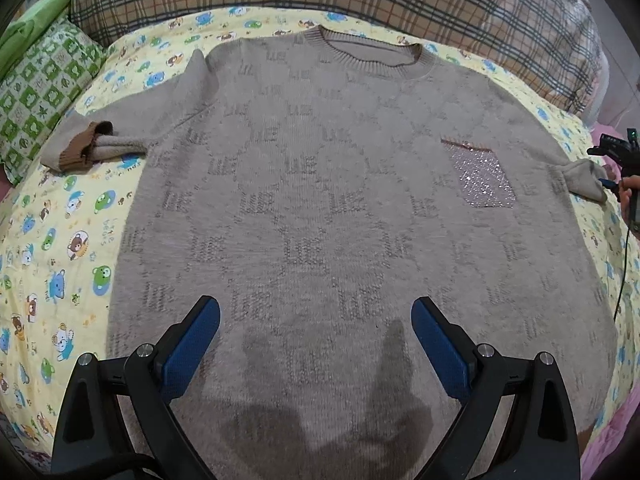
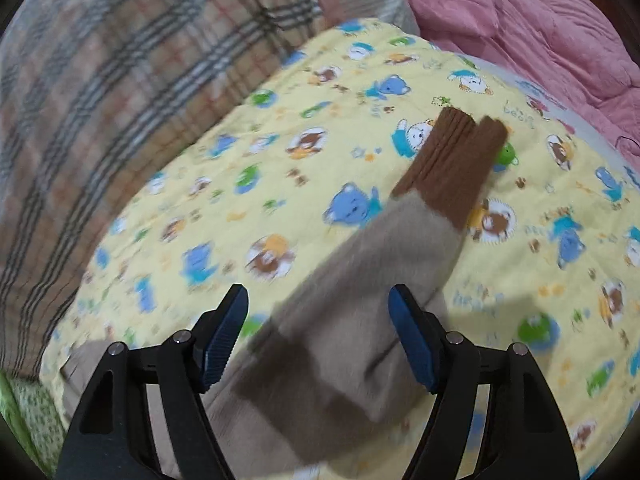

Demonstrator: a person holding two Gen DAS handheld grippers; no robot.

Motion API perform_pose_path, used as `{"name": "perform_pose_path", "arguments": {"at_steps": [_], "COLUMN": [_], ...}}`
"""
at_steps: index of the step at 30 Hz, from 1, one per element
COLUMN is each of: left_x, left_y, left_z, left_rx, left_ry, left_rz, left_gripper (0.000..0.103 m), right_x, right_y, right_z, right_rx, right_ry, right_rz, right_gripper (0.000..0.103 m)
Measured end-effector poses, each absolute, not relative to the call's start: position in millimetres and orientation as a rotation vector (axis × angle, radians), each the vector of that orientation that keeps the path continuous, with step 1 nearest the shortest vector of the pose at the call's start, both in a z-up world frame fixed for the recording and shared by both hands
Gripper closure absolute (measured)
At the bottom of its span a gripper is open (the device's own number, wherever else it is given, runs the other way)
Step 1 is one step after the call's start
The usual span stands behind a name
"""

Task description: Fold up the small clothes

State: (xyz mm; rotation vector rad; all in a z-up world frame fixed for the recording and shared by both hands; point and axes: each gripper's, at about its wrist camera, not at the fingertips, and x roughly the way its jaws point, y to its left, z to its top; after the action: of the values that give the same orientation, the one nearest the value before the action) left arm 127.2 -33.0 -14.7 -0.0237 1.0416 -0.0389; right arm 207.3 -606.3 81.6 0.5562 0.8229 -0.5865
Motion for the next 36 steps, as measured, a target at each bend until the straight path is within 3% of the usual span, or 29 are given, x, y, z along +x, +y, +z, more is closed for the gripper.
{"name": "perform_pose_path", "arguments": {"at_steps": [1, 3, 4, 5, 12, 21, 31, 36], "left_x": [128.4, 130.5, 131.1, 131.3, 124.8, 113.9, 121.0, 141.1], "left_y": [-32.8, -32.0, -31.9, -31.9, -31.4, -12.9, 6.8, 24.4], "left_z": [-15.7, -17.7, -18.9, -20.1, -19.5, -14.4, -17.5, -13.3], "left_rx": [-0.027, -0.039, -0.046, -0.053, -0.076, -0.131, -0.255, -0.383], "left_ry": [1.045, 1.050, 1.053, 1.058, 1.058, 1.043, 1.047, 1.020], "left_rz": [-0.039, -0.039, -0.042, -0.046, -0.065, -0.048, -0.072, -0.135], "left_gripper": [0.006, 0.006, 0.006, 0.006, 0.006, 0.006, 0.006, 0.006], "right_x": [210.9, 213.4, 214.1, 213.6, 199.3, 215.2, 233.1, 231.0], "right_y": [-610.6, -614.0, -614.6, -615.1, -576.3, -431.5, -295.1, -231.7], "right_z": [79.6, 81.3, 82.2, 81.3, 92.5, 113.0, 85.8, 39.4], "right_rx": [0.559, 0.543, 0.533, 0.539, 0.413, 0.238, 0.251, 0.210], "right_ry": [0.817, 0.809, 0.806, 0.813, 0.751, 0.739, 0.809, 0.905], "right_rz": [-0.595, -0.615, -0.617, -0.608, -0.485, -0.061, 0.298, 0.445], "right_gripper": [0.034, 0.062, 0.091, 0.097, 0.100, 0.101, 0.102, 0.102]}}
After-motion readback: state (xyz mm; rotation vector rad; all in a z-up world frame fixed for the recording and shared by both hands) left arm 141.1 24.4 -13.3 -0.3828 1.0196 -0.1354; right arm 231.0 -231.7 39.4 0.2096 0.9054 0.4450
